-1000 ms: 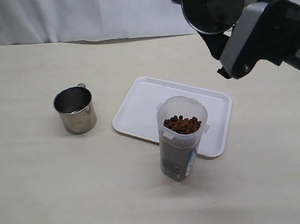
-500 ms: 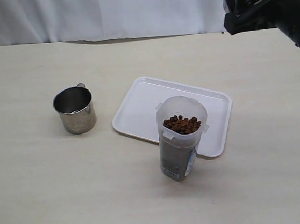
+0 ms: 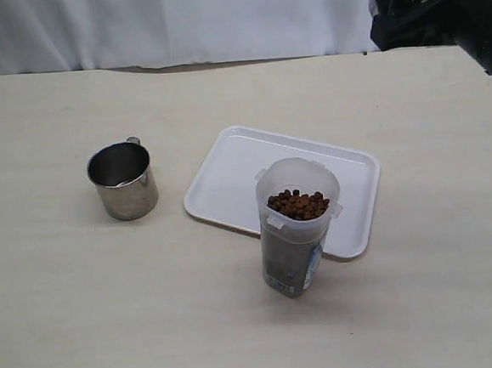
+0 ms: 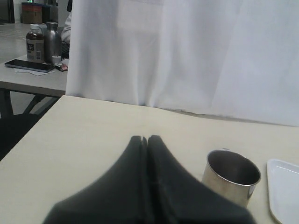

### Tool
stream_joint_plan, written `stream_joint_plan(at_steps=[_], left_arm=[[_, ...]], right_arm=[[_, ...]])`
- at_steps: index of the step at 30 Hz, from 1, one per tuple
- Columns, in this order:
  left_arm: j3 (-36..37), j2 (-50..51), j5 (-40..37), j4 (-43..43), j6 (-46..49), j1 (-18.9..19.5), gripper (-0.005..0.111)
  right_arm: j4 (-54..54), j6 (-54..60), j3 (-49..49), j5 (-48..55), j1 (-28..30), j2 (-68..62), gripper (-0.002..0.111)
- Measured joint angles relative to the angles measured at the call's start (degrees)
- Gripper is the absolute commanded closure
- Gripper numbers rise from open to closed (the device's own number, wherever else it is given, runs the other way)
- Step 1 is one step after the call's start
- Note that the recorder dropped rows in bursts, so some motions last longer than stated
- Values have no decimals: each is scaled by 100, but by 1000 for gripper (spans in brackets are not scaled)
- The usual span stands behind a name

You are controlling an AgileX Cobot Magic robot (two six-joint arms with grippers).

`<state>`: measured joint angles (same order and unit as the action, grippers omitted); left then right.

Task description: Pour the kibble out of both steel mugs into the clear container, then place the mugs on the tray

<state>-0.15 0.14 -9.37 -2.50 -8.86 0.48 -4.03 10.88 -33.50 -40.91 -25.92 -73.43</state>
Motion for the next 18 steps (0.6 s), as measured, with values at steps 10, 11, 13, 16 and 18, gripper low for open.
stream_joint_plan(at_steps=[10, 11, 13, 16, 18], left_arm=[[0, 0, 0, 0, 0, 0, 107], [0, 0, 0, 0, 0, 0, 107], [0, 0, 0, 0, 0, 0, 107], [0, 0, 0, 0, 0, 0, 107], [0, 0, 0, 0, 0, 0, 107]], right_arm=[[-517, 268, 0, 229, 0, 0, 103], [-546, 272, 0, 319, 25, -5, 103], [-546, 281, 0, 531, 137, -74, 103], [-493, 252, 0, 799, 442, -325, 103], [-170, 41, 0, 992, 706, -597, 103]])
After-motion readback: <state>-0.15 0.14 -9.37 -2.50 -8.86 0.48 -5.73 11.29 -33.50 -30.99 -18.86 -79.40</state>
